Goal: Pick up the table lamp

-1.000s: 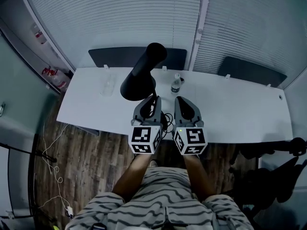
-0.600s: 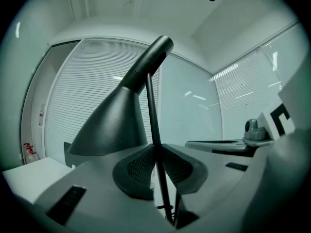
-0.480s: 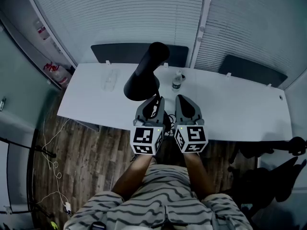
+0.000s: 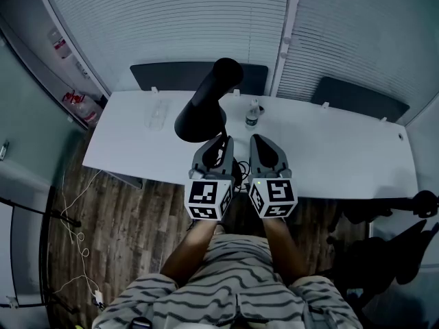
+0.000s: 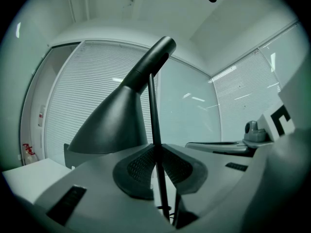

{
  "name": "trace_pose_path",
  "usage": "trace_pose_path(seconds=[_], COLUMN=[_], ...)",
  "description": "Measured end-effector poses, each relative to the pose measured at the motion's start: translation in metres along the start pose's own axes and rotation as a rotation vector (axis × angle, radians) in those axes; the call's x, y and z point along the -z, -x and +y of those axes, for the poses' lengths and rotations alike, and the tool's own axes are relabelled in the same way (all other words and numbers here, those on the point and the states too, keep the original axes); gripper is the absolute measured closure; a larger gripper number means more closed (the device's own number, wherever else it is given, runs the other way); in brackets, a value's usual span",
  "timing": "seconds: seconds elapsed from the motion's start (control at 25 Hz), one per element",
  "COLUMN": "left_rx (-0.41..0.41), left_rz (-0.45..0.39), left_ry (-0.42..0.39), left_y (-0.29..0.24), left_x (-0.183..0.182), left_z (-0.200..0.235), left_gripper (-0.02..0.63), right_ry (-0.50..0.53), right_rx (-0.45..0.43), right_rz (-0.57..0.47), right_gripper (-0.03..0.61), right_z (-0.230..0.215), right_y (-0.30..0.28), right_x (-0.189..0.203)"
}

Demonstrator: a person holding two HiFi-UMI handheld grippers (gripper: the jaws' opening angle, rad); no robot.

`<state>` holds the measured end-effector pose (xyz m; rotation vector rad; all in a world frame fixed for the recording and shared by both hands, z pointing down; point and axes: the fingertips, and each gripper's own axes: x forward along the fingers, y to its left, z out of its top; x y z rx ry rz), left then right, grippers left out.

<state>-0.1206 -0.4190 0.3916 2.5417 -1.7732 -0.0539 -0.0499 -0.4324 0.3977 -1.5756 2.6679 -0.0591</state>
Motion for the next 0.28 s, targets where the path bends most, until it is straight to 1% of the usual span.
trace_pose_path(seconds=[0.28], left_rx=[0.01], left_rz=[0.001], left_ry=[0.005], left_y=[0.0038], left_x=[0.0004], left_z=[-0.0012], left_gripper=[0.569], right_ry=[-0.002], right_rx=[-0.001], right_rz=[-0.006], right_gripper=[0.568], right_z=[0.0039], right_y=[0.003], right_x=[-0.0028])
